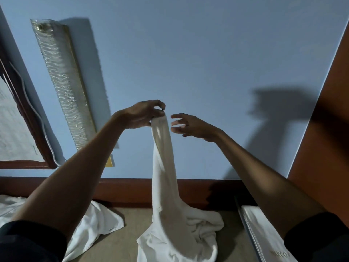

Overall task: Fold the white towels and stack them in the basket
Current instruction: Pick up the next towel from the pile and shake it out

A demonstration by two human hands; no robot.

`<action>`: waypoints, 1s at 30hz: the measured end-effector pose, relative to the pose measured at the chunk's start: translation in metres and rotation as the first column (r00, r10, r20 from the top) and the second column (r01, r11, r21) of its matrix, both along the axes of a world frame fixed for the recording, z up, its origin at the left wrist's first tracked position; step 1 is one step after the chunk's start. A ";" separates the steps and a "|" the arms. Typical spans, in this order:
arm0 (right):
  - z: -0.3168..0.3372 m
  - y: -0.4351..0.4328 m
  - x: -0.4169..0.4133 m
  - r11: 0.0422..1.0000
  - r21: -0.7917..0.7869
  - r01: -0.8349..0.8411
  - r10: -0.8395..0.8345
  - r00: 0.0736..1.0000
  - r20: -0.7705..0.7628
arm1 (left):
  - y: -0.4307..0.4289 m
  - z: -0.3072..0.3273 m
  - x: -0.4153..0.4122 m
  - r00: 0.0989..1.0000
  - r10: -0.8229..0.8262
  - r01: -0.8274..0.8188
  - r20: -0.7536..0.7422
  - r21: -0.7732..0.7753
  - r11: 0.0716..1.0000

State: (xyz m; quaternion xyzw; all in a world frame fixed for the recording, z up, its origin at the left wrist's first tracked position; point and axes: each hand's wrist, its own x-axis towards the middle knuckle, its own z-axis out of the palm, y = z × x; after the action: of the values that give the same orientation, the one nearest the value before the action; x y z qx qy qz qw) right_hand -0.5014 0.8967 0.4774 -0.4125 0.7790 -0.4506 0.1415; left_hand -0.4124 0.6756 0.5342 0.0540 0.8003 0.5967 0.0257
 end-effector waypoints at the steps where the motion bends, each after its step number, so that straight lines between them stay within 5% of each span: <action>1: 0.001 -0.005 0.002 0.999 0.026 -0.034 0.034 0.999 0.003 | 0.001 0.002 0.000 0.997 -0.072 0.072 0.017 -0.017 0.997; 4: 0.001 -0.016 0.006 0.992 0.029 -0.119 0.117 0.991 0.060 | 0.000 0.011 0.002 0.987 -0.155 0.157 0.038 -0.058 0.986; 7: 0.001 -0.013 0.003 0.996 -0.062 -0.070 0.075 0.994 0.074 | -0.015 0.014 0.005 0.997 -0.073 0.075 0.016 -0.244 0.967; 11: 0.004 -0.010 0.002 0.991 -0.129 -0.026 0.031 0.999 0.033 | -0.032 0.008 0.011 0.969 0.023 -0.169 -0.244 -0.598 0.784; 15: 0.006 -0.008 0.005 0.986 -0.168 0.019 -0.007 0.998 0.068 | -0.040 0.002 0.009 0.829 0.243 -0.448 -0.504 -0.338 0.827; 18: 0.001 0.002 -0.001 0.981 -0.189 0.050 -0.035 0.996 0.081 | -0.059 -0.004 0.009 0.741 0.447 -0.536 -0.501 -0.041 0.843; 21: -0.006 0.011 -0.010 0.978 -0.178 0.105 -0.093 0.993 0.070 | -0.077 -0.013 0.008 0.594 0.706 -0.669 -0.386 0.250 0.700; 23: -0.006 0.014 -0.013 0.964 -0.218 0.151 -0.132 0.986 0.099 | -0.080 -0.019 0.006 0.513 0.802 -0.756 -0.306 0.281 0.591; 26: -0.002 0.009 -0.013 0.958 -0.232 0.166 -0.143 0.983 0.113 | -0.062 -0.025 0.002 0.643 0.730 -0.715 -0.234 0.158 0.681; 30: 0.006 -0.012 0.004 0.970 -0.221 0.105 -0.105 0.994 0.010 | -0.012 -0.025 0.008 0.929 0.334 -0.342 -0.160 -0.025 0.939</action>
State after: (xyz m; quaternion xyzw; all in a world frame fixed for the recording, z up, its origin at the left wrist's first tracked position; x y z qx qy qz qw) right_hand -0.4975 0.8845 0.4839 -0.3842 0.7449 -0.5409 0.0702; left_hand -0.4044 0.6633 0.5091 -0.0393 0.8127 0.5648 -0.1377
